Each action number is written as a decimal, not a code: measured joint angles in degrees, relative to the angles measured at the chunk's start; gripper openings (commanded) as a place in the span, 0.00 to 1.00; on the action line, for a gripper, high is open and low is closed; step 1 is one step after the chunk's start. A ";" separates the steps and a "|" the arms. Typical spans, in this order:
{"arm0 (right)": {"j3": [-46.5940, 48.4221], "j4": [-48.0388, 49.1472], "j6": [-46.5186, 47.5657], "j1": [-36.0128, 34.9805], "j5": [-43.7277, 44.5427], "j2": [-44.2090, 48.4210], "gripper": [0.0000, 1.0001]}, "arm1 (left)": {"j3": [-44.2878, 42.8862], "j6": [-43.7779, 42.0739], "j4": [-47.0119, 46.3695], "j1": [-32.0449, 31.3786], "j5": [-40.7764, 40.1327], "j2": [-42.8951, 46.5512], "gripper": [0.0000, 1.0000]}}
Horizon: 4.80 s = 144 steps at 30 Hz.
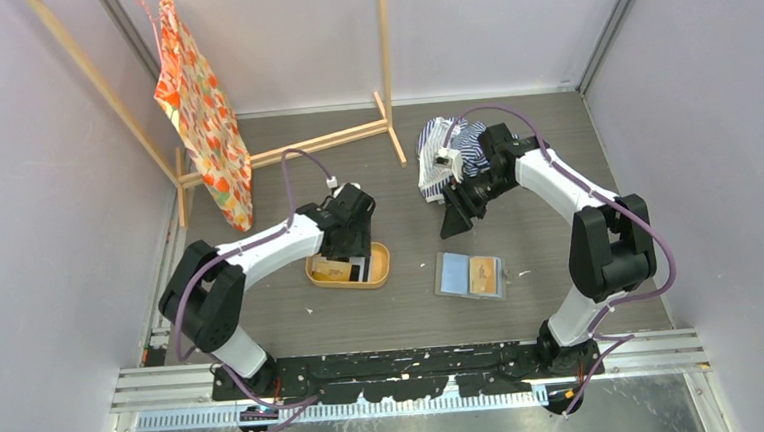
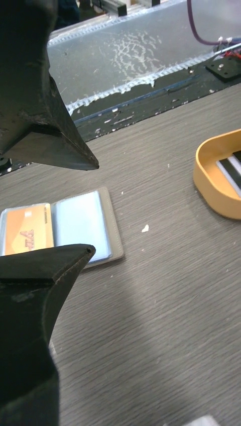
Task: Put the credit cards into the card holder
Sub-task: Pick up the credit card from the storage box.
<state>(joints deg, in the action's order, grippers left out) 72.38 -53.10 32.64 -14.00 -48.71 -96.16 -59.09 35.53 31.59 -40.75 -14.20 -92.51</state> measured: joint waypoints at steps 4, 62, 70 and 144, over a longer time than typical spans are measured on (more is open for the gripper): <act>-0.04 2.73 -3.78 -4.15 -0.81 0.00 0.57 | 2.01 -1.49 0.33 0.28 2.34 5.57 0.69; 28.44 15.34 -37.64 -37.92 29.55 -31.17 0.62 | 35.17 23.41 -14.69 17.64 8.68 31.95 0.41; 27.85 17.38 -38.88 -38.16 27.41 -31.17 0.61 | 35.15 22.53 -15.39 17.64 8.74 31.56 0.39; 19.17 28.09 -55.17 -36.52 10.84 -25.31 0.43 | 35.01 21.24 -15.37 17.94 6.45 29.86 0.17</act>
<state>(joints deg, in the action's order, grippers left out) 91.55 -25.02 -22.52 -50.52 -37.87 -121.47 -24.08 56.77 16.23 -22.81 -7.75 -62.65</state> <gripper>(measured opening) 0.446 0.177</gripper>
